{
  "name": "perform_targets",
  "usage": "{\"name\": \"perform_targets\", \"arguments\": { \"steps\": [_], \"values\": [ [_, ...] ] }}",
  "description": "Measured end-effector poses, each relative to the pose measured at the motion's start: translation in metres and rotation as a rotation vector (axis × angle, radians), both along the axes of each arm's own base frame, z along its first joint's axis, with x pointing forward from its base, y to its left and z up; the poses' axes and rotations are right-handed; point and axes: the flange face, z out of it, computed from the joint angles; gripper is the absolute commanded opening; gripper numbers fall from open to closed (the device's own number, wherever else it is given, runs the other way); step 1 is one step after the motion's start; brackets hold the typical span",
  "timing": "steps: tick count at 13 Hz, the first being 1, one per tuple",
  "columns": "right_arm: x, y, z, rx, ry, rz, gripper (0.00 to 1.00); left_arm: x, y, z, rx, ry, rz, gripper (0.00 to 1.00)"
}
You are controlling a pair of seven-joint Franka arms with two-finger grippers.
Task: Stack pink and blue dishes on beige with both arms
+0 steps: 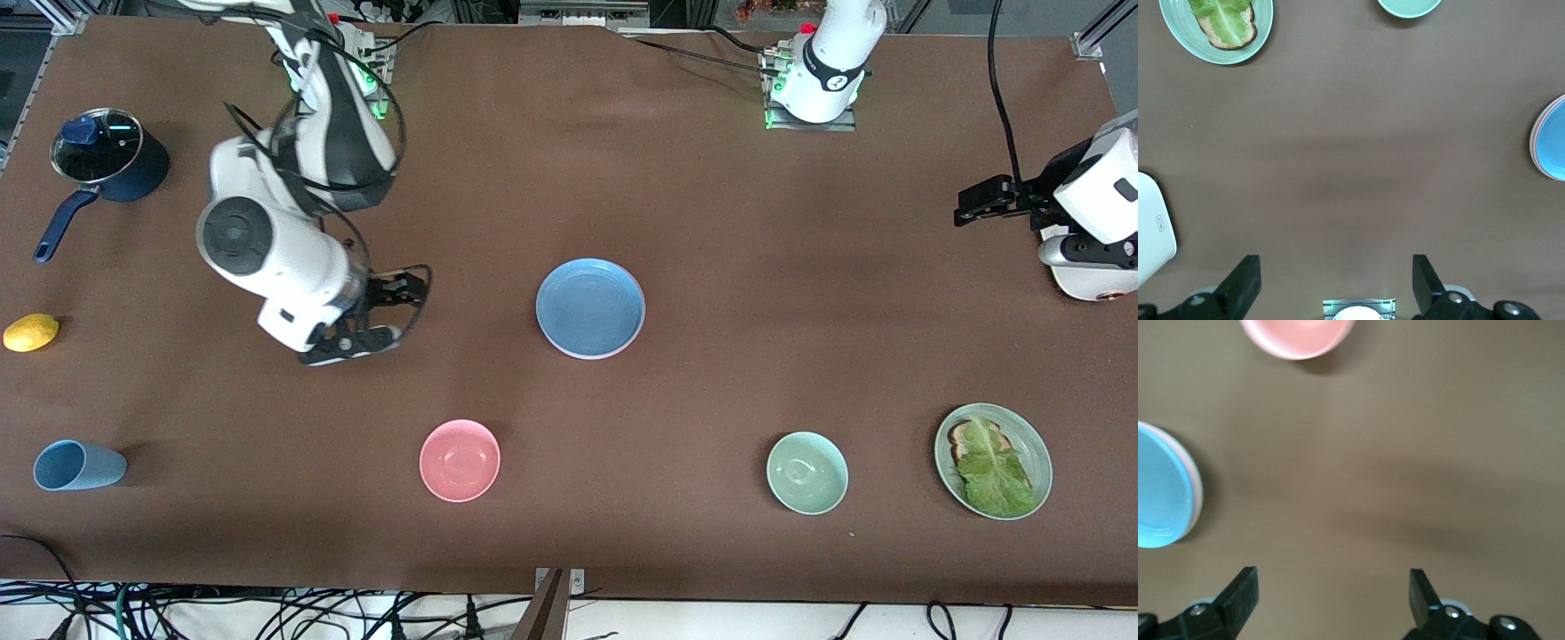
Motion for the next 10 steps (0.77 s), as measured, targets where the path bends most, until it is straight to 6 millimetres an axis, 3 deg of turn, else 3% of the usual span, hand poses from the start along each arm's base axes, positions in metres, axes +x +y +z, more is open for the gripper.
{"name": "perform_targets", "arguments": {
  "steps": [3, 7, 10],
  "values": [
    [-0.002, -0.077, 0.060, -0.035, 0.009, -0.035, 1.00, 0.000, 0.000, 0.000, 0.000, 0.000, 0.000, 1.00],
    [-0.012, -0.148, 0.139, -0.081, -0.020, -0.091, 1.00, 0.000, 0.000, -0.001, 0.000, 0.002, 0.000, 1.00],
    [-0.017, -0.205, 0.168, -0.037, -0.069, -0.158, 1.00, 0.001, 0.000, -0.001, 0.000, 0.002, 0.001, 1.00]
  ]
}}
